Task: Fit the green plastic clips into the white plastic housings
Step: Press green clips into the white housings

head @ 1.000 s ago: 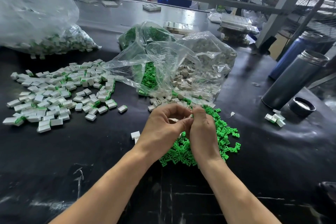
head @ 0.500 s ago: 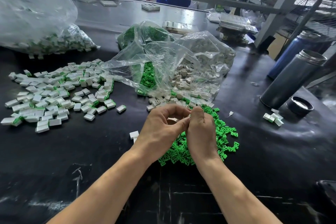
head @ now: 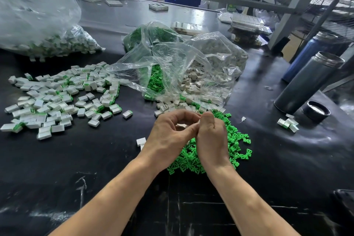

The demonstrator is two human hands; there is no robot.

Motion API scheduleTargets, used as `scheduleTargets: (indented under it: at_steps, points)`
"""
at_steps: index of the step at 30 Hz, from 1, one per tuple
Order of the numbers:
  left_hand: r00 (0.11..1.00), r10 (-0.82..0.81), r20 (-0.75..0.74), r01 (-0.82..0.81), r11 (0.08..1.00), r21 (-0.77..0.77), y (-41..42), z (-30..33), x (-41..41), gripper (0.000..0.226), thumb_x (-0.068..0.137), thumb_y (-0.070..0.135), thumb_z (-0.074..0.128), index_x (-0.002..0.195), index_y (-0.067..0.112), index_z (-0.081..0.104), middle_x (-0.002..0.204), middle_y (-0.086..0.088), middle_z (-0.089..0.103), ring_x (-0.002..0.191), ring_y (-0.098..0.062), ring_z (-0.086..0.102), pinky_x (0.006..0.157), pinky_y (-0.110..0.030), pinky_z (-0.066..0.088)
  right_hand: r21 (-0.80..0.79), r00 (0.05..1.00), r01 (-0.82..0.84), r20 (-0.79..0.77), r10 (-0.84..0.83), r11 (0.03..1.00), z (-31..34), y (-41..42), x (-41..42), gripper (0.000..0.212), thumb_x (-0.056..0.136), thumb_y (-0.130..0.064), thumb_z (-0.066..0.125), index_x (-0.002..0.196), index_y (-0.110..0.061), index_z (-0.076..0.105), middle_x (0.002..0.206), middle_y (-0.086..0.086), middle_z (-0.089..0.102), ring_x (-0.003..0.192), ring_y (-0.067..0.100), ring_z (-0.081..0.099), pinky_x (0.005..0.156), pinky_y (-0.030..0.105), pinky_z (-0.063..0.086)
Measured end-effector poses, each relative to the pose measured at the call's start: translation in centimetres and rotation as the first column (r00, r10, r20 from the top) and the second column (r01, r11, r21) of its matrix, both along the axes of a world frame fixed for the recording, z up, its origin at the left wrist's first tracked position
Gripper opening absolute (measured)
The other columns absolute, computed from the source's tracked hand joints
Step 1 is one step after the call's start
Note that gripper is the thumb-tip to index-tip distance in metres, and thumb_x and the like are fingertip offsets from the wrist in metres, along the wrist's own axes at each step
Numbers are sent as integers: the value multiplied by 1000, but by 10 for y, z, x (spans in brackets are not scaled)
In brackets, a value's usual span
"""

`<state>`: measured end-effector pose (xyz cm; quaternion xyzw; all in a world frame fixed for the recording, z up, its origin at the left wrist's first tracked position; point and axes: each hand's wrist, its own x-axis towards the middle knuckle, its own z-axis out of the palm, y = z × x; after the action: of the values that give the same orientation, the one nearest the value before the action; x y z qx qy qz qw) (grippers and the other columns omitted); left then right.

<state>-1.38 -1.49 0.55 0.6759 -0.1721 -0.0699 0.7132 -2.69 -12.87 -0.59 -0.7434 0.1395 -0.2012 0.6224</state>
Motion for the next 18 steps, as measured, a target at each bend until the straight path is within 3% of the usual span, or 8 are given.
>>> scheduleTargets:
  at_steps: [4,9,13,15,18]
  points:
    - [1000,-9,2,9,1000,1,1,0,0,4,90,11,76,95,11,77,102,-5,77,101,-28,73,93,-50,58,0,1000,-12,-3,12,1000,0,-1,-1,51,93,-42,34,79,-22,79,82,-6,79,84,6,74,83,35,60]
    - [1000,-11,12,11,1000,13,2,-1,1,4,91,13,77,95,13,77,101,-5,77,99,-30,73,92,-52,58,-15,1000,-24,10,24,1000,-1,0,-1,50,96,-43,35,81,-26,79,84,-11,79,86,3,74,81,28,58]
    - [1000,19,19,-20,998,61,0,-2,4,5,90,15,78,95,14,77,102,-4,76,96,-31,73,90,-55,57,5,996,-77,-44,77,997,-1,-2,-4,58,111,-47,33,78,-32,79,75,-14,75,76,1,72,70,21,53]
    - [998,61,25,-63,995,83,1,-3,6,4,89,16,78,92,17,76,100,1,76,95,-21,73,90,-45,59,-42,997,-61,-50,59,997,1,-4,-5,63,109,-57,30,72,-29,73,61,-15,66,61,2,63,63,26,47]
    - [991,133,10,-134,984,117,8,-4,11,4,89,22,79,91,21,75,86,5,76,78,-6,69,69,-22,53,-119,999,-22,40,27,993,5,-16,-6,51,108,-50,43,74,-22,68,60,-13,61,55,2,51,60,29,39]
